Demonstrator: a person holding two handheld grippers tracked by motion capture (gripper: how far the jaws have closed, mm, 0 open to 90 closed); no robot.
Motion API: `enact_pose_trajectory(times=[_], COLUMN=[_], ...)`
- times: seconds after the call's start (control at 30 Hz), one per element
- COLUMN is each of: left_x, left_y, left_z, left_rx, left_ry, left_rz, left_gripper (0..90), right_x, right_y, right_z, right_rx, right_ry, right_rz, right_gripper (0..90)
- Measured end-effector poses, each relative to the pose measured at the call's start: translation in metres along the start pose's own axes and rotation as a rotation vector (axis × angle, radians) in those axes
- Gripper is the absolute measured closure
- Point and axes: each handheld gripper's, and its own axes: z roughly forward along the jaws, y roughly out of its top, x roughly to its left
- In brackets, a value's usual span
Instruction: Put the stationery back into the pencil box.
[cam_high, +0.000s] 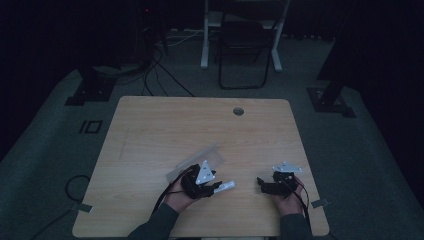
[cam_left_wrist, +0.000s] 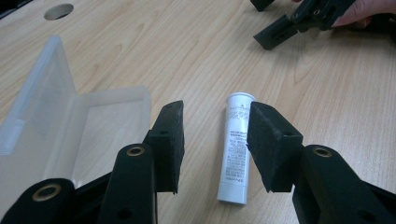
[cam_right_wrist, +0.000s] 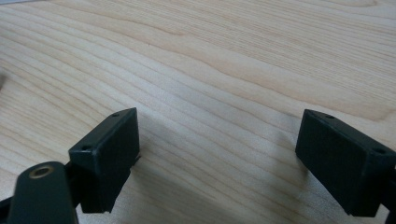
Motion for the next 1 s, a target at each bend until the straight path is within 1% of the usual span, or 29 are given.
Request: enact_pose_trajectory(times=[0.2, 0.6, 0.73, 0.83, 1.0], left_x=[-0.001, -0.007, -0.007, -0.008, -0.008], left_y=[-0.002, -0.004, -0.006, -0.008, -0.011], left_z=[0.004, 0.016, 0.02, 0.022, 0.027], left_rx=[0.012, 0.038, 0.048, 0.051, 0.07], left_ry=[-0.011, -0.038, -0.045, -0.051, -0.056], left_rz=[-0.002, 0.01, 0.008, -0.002, -0.002], left_gripper=[56.5, 57.6, 58.3, 58.3, 58.3], right_x=[0.0, 0.0, 0.0, 0.0, 0.0], right_y=[0.0, 0.0, 0.0, 0.0, 0.0], right_z=[0.0, 0.0, 0.0, 0.0, 0.0], right_rx=[0.0, 0.0, 0.0, 0.0, 0.0], right_ry=[0.0, 0.0, 0.0, 0.0, 0.0], right_rz=[0.0, 0.0, 0.0, 0.0, 0.001], right_gripper=[13.4, 13.4, 13.4, 13.4, 13.4])
